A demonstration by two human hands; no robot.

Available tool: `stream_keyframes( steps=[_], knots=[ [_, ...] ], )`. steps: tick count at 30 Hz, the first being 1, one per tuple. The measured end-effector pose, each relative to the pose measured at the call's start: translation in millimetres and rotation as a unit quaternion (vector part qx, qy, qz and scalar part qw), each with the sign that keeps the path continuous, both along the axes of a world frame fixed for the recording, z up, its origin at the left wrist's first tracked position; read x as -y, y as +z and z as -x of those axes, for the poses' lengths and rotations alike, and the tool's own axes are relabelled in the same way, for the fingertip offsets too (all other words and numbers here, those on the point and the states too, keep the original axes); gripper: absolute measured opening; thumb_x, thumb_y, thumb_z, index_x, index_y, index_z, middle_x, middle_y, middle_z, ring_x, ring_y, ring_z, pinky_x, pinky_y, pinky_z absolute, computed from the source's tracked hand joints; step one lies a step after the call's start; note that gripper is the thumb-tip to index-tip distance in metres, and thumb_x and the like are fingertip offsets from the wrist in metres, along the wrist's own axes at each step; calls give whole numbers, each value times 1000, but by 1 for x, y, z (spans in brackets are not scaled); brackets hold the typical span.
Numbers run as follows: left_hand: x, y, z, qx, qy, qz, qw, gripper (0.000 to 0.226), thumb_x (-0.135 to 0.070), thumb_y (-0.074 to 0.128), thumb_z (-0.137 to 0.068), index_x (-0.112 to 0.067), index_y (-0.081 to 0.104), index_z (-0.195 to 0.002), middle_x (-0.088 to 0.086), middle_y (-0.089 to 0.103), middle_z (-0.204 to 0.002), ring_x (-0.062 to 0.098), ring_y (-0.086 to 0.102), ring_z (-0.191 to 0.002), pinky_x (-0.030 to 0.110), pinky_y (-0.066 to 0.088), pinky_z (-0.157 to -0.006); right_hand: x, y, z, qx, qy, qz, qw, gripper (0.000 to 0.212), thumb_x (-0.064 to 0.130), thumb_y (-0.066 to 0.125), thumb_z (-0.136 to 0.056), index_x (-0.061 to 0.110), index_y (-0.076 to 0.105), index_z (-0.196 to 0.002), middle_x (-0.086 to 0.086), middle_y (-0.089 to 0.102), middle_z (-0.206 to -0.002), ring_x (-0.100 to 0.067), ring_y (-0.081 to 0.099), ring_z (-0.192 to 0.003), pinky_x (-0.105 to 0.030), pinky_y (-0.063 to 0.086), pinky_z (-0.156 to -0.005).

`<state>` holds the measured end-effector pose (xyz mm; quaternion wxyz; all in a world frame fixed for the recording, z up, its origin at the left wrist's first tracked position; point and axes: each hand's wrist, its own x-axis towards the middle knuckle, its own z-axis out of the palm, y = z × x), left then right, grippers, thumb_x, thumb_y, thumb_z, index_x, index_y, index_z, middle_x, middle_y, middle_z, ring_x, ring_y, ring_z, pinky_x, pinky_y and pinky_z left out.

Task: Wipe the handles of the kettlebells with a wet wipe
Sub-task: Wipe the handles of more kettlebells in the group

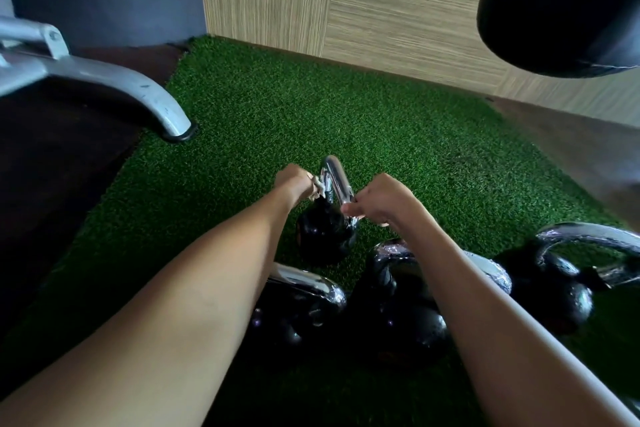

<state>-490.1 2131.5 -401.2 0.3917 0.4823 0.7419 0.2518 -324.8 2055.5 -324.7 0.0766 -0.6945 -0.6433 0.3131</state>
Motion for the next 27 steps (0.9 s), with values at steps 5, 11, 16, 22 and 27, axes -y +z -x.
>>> stream_keyframes(
  steps=[5, 11, 16, 22, 27],
  knots=[
    [-1, 23, 1, -28, 15, -94, 995, 25, -5, 64, -97, -11, 70, -121, 7, 72, -106, 7, 48, -57, 17, 37, -43, 0, 0, 0, -12, -8, 0, 1000, 42, 33, 82, -80, -1, 72, -102, -12, 72, -94, -16, 56, -67, -30, 51, -66],
    [21, 21, -1, 32, 4, -110, 993, 23, -14, 71, -95, -16, 73, -118, 1, 73, -118, 4, 53, -66, 17, 52, -59, 2, 1, -1, -4, 3, -12, 1000, 41, 34, 81, -82, 1, 72, -104, -10, 72, -93, -16, 57, -69, -30, 50, -68],
    [36, 25, -3, 79, -7, -113, 990, 34, -10, 72, -93, -11, 70, -127, 2, 73, -113, 1, 55, -67, 14, 48, -52, 2, 0, -2, -7, 15, -9, 1000, 40, 35, 78, -84, 2, 74, -106, -14, 74, -100, -19, 62, -74, -34, 53, -81],
    [56, 36, -7, 69, -33, -72, 994, 26, -9, 66, -96, -11, 69, -122, 5, 71, -104, 8, 54, -66, 19, 43, -49, 1, 5, -2, 5, 18, 5, 1000, 45, 36, 77, -83, -3, 70, -104, -10, 64, -84, -14, 48, -62, -30, 48, -71],
    [79, 33, -3, 95, -76, -92, 988, 20, -21, 79, -87, -14, 77, -106, 0, 74, -102, 5, 54, -66, 20, 37, -54, 5, 9, 2, 17, 28, 0, 999, 41, 34, 76, -85, -2, 71, -104, -5, 56, -75, -13, 42, -58, -28, 40, -62]
  ],
)
